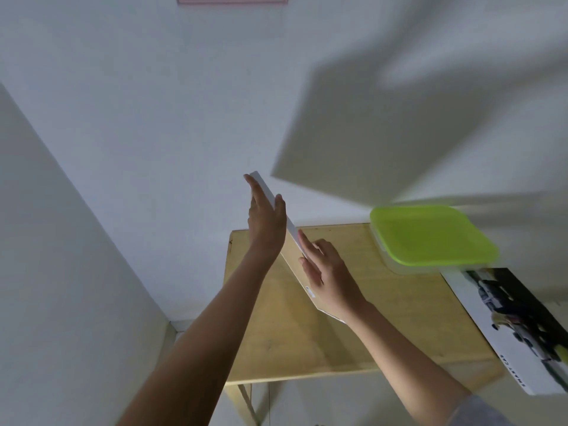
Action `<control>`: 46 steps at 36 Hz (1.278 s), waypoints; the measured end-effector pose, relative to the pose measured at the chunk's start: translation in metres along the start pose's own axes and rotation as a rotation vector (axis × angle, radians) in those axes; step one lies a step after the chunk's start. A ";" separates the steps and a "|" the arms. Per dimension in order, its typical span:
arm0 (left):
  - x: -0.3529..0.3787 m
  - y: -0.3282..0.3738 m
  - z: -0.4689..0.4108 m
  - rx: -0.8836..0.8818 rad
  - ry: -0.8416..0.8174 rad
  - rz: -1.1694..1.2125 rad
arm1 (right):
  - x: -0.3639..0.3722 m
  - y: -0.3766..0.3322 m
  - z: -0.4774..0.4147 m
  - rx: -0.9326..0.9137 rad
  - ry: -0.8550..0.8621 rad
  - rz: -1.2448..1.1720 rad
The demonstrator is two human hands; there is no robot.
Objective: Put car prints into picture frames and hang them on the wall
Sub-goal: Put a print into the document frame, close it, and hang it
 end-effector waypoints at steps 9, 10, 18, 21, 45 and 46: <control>-0.041 -0.033 0.000 -0.148 0.116 0.168 | 0.038 -0.037 0.019 0.067 -0.121 -0.271; -0.046 -0.037 0.000 -0.178 0.144 0.214 | 0.039 -0.039 0.021 0.086 -0.129 -0.318; -0.079 -0.055 0.000 -0.248 0.296 0.496 | 0.010 -0.012 0.003 0.144 -0.004 -0.203; -0.086 -0.054 -0.004 -0.241 0.269 0.561 | -0.013 0.014 -0.010 0.236 0.136 -0.120; 0.017 0.175 -0.143 0.211 0.024 0.651 | -0.211 0.132 -0.159 0.427 0.536 -0.699; 0.022 0.191 -0.148 0.255 0.036 0.620 | -0.226 0.132 -0.170 0.396 0.569 -0.716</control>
Point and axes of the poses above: each hand's wrist, its own z-axis away from the middle knuckle, its own x-axis out of the palm, y = z × x, the point moved 4 cm from there along -z, towards the middle knuckle, and after that the axes turned 7 degrees about -z, right-handed, at the moved point
